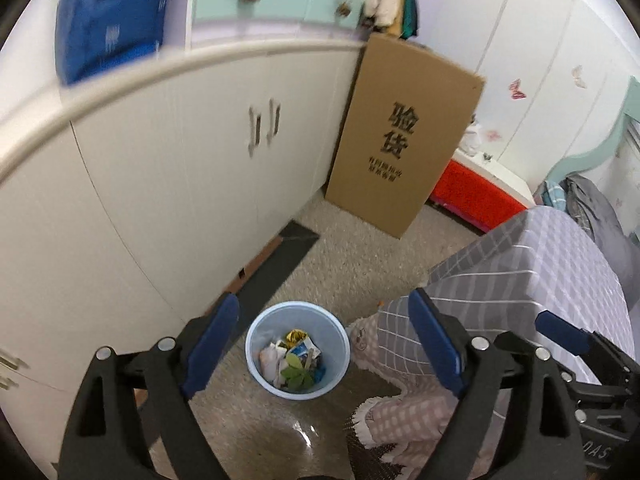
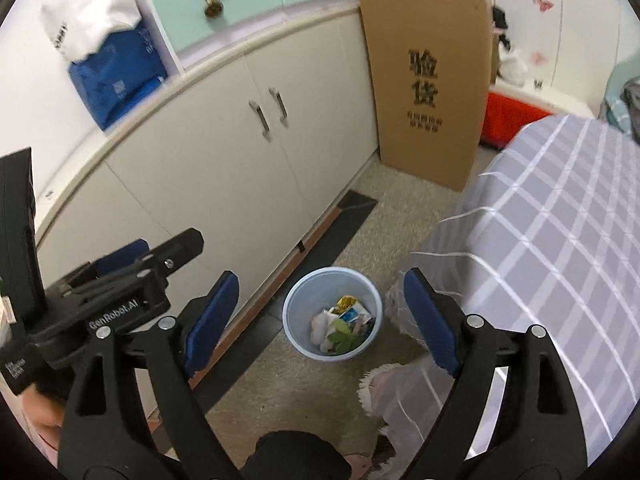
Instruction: Collect trash
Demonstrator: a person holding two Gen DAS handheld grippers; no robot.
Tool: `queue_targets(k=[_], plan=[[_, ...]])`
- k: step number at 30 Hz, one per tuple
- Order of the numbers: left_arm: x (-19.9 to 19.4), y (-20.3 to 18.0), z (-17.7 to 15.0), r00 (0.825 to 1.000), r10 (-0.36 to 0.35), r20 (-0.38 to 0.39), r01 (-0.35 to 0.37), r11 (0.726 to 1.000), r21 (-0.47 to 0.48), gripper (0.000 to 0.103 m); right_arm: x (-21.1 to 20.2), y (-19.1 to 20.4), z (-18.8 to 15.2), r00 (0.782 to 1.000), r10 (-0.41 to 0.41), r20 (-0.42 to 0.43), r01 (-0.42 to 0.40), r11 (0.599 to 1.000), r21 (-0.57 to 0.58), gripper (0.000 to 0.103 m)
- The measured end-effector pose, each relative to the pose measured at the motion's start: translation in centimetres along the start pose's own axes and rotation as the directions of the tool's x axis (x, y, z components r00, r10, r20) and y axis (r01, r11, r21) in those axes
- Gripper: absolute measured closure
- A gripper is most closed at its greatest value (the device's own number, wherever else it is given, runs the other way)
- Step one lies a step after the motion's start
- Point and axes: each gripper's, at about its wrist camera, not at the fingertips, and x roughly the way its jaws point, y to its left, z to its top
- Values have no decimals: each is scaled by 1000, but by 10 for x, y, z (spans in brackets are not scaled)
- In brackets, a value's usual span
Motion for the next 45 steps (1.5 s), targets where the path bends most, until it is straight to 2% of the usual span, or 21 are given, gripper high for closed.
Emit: queue_targets(k=[4, 7, 12, 15, 21, 24, 29, 32, 35, 40, 45], plan=[[-59, -26, -9, 993, 46, 109, -54, 996, 71, 14, -57, -7, -14, 997, -9, 81, 10, 1000, -4, 18], [-95, -44, -17, 985, 43, 165, -61, 992, 109, 14, -101, -15, -28, 989, -23, 144, 22, 1000, 7, 17], [-162, -83, -37, 970, 10, 243, -53, 984, 172, 13, -168, -28, -53, 973, -49, 226, 42, 999, 33, 15], [-202, -104, -54, 957, -37, 287, -28, 975, 220, 10, -210, -35, -70, 959, -63, 275, 52, 997, 50, 13], [-267, -133, -83, 922, -129, 366, 22, 959, 281, 8, -284, -39, -107, 917, -140, 373, 135, 990, 38, 11], [-286, -143, -95, 910, -129, 393, 4, 953, 301, 8, -309, -37, -123, 892, -170, 418, 164, 985, 50, 10], [-312, -151, -112, 890, -126, 439, -22, 948, 318, 7, -338, -36, -144, 868, -187, 459, 175, 982, 69, 9], [-326, -152, -118, 882, -137, 451, -15, 948, 318, 7, -354, -35, -155, 850, -195, 490, 175, 981, 86, 8], [-338, -151, -124, 866, -152, 476, 0, 952, 305, 6, -366, -34, -164, 829, -218, 515, 198, 976, 95, 8], [-347, -156, -132, 863, -154, 480, -8, 948, 319, 6, -379, -31, -180, 797, -269, 540, 247, 962, 114, 7], [-353, -161, -139, 860, -179, 477, 11, 942, 334, 5, -384, -31, -190, 780, -297, 552, 276, 953, 123, 7]])
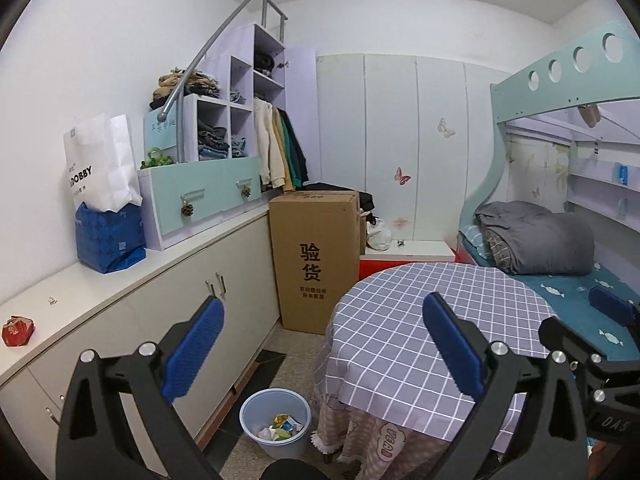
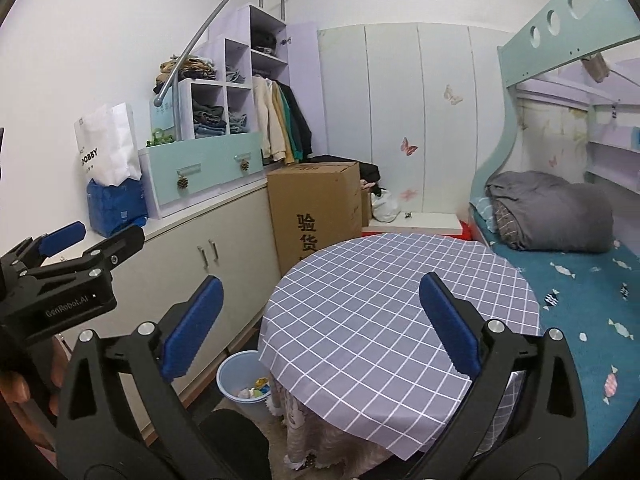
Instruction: Collect trash
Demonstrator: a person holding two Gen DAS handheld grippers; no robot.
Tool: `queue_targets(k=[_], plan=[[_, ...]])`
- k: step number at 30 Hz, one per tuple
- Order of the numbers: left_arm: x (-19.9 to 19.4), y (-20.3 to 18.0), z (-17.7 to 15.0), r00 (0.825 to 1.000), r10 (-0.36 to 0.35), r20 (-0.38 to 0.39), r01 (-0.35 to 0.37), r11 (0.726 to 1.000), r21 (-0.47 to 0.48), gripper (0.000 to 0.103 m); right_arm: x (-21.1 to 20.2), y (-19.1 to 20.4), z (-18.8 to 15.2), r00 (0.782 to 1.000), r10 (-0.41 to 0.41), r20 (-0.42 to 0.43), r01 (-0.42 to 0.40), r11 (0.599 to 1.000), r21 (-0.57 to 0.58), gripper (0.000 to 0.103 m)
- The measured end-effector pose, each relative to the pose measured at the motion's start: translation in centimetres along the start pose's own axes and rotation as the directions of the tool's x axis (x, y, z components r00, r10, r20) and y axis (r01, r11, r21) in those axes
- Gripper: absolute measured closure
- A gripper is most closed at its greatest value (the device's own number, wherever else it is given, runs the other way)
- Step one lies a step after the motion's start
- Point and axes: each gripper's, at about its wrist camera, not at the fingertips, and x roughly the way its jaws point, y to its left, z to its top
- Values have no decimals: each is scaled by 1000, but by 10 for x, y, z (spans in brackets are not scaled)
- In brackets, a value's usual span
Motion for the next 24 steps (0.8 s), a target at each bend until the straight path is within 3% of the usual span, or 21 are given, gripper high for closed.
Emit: queue_targets(k=[24], plan=[[4, -16, -8, 1000, -18, -23, 19, 999, 48, 5, 2, -3, -9, 1000, 13, -22, -12, 999, 29, 7]])
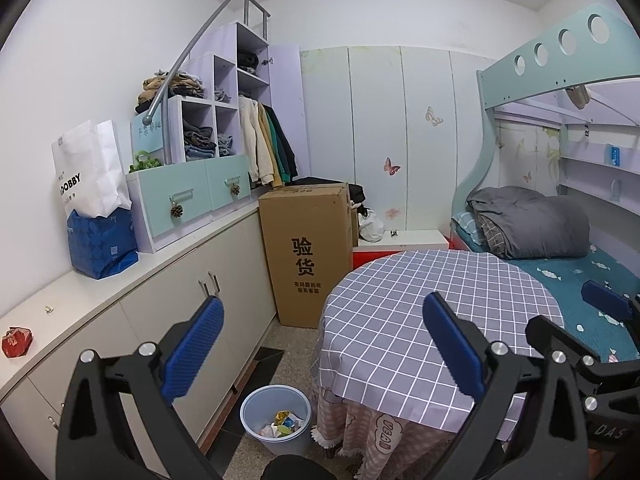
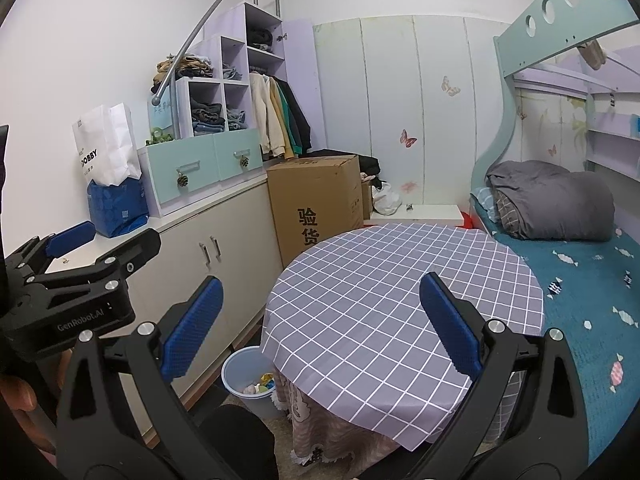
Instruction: Collect trash
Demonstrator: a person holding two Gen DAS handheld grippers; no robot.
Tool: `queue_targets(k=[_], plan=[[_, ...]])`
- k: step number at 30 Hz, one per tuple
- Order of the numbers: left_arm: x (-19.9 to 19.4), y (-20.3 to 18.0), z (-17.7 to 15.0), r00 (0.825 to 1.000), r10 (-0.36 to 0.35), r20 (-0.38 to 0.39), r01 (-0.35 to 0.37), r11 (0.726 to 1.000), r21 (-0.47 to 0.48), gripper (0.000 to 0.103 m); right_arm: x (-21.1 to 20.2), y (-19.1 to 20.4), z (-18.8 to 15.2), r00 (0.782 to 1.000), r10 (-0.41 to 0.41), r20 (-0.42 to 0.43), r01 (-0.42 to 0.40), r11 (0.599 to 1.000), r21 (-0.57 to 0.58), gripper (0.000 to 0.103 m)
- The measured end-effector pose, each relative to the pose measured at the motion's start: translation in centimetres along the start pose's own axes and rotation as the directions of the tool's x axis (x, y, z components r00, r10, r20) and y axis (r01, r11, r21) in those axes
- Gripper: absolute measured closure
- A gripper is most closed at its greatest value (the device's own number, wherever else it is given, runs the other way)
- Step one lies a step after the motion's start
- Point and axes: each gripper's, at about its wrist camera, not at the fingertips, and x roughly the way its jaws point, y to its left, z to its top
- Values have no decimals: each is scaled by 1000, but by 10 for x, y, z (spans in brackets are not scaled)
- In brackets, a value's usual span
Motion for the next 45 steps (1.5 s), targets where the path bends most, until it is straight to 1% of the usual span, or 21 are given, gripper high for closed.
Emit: queue_targets(k=[12, 45], plan=[[0, -1, 0, 1000, 1, -3, -1, 1000, -1, 5, 2, -2, -1, 1000, 17, -13, -17, 1000, 10, 7], [1, 0, -3, 1000, 5, -17, -5, 1000, -1, 5, 4, 2, -10, 999, 32, -32, -32, 999, 6, 6]])
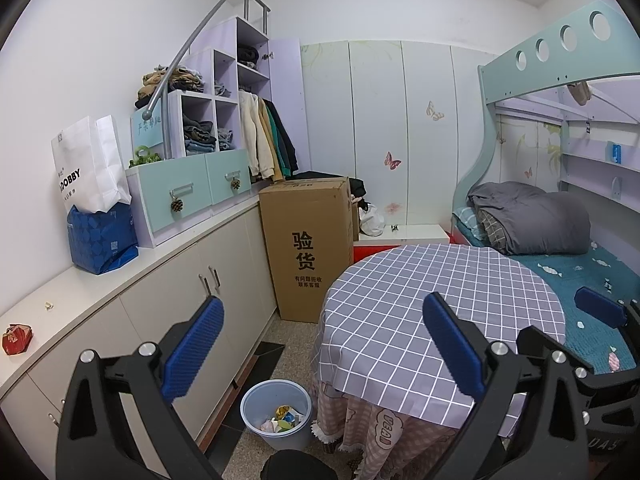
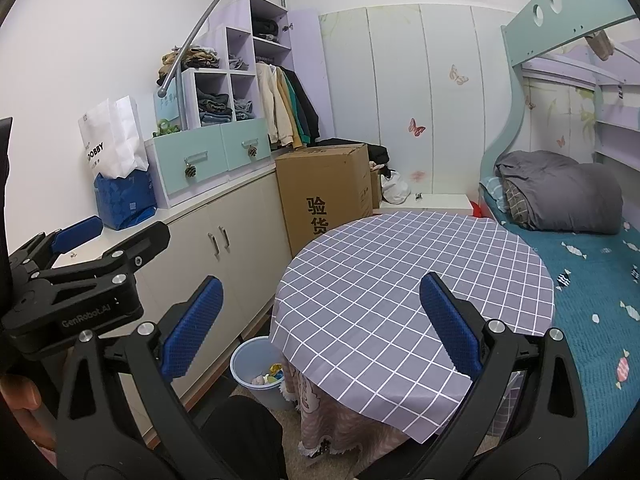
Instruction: Collect trash
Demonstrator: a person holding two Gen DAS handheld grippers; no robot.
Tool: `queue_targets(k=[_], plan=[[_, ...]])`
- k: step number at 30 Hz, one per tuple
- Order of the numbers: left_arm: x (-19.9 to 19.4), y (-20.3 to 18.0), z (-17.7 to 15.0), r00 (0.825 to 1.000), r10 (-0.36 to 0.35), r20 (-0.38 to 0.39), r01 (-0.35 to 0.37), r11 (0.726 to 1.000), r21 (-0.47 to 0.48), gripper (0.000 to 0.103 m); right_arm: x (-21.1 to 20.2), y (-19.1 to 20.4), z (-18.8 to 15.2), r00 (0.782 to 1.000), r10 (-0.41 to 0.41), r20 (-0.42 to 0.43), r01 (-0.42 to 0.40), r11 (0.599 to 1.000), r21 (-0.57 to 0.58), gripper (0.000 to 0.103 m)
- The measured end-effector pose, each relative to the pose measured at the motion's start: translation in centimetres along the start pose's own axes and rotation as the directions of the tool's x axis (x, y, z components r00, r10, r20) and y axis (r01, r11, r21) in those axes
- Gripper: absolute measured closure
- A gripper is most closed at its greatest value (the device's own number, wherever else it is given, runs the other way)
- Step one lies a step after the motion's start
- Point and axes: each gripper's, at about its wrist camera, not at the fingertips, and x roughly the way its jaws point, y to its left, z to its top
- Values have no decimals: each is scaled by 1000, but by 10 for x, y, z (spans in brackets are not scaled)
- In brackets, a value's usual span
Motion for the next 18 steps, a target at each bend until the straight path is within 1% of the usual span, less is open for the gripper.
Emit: queue_targets(k=[18], plan=[[0, 0, 0, 1000, 0, 0, 0, 1000, 2, 5, 0, 2, -2, 1000, 4, -3, -4, 1000, -1, 7]])
